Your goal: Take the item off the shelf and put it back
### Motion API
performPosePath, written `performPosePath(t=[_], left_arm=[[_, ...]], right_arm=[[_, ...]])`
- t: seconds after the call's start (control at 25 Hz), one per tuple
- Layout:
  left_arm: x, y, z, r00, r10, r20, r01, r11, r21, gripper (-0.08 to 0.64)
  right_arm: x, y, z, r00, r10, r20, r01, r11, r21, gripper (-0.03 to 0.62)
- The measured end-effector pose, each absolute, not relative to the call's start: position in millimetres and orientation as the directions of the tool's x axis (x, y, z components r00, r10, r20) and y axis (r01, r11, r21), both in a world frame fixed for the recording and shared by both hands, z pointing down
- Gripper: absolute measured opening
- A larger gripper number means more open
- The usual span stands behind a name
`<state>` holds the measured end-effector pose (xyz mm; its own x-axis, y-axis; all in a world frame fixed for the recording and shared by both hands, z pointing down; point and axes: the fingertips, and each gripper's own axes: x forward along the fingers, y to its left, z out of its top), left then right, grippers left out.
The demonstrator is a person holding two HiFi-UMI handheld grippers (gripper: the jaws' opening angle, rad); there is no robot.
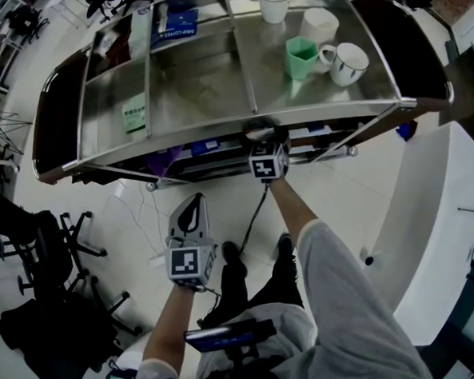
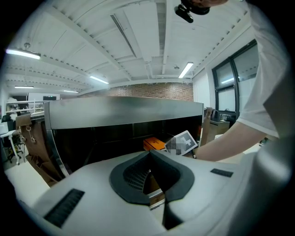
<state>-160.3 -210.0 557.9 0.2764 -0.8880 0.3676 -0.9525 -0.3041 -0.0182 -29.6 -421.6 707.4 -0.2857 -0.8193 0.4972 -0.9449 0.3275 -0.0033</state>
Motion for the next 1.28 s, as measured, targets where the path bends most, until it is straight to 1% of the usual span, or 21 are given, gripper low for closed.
performPosePath(t=[0.16, 0.28, 0.52, 0.64, 0.88, 1.28], left_arm=[[-160, -209, 563, 0.276, -0.878, 0.392, -0.952, -0.306, -0.014, 0.008], [-162, -210, 564, 0.272, -0.88, 0.39, -0.954, -0.301, -0.014, 0.008], [-163, -210, 566, 0.273, -0.88, 0.389, -0.954, -0.3, -0.008, 0.008], [-165, -209, 569, 0.266, -0.875, 0.404, -0.956, -0.293, -0.006, 0.008], [-166, -210, 567, 0.262, -0.881, 0.393, -0.959, -0.285, 0.001, 0.008], [-163, -211, 561, 0.266, -0.885, 0.382, -0.958, -0.286, 0.004, 0.008]], right_arm=[[-33, -425, 706, -0.286, -0.828, 0.482, -0.943, 0.333, 0.013, 0.518], [-35, -423, 706, -0.279, -0.824, 0.493, -0.939, 0.341, 0.038, 0.464], [-32, -423, 704, -0.266, -0.826, 0.496, -0.938, 0.34, 0.064, 0.407], [-31, -423, 703, -0.262, -0.827, 0.497, -0.939, 0.338, 0.067, 0.391], [-31, -420, 701, -0.269, -0.826, 0.496, -0.933, 0.351, 0.078, 0.371], [-22, -407, 681, -0.277, -0.836, 0.474, -0.937, 0.344, 0.06, 0.364]])
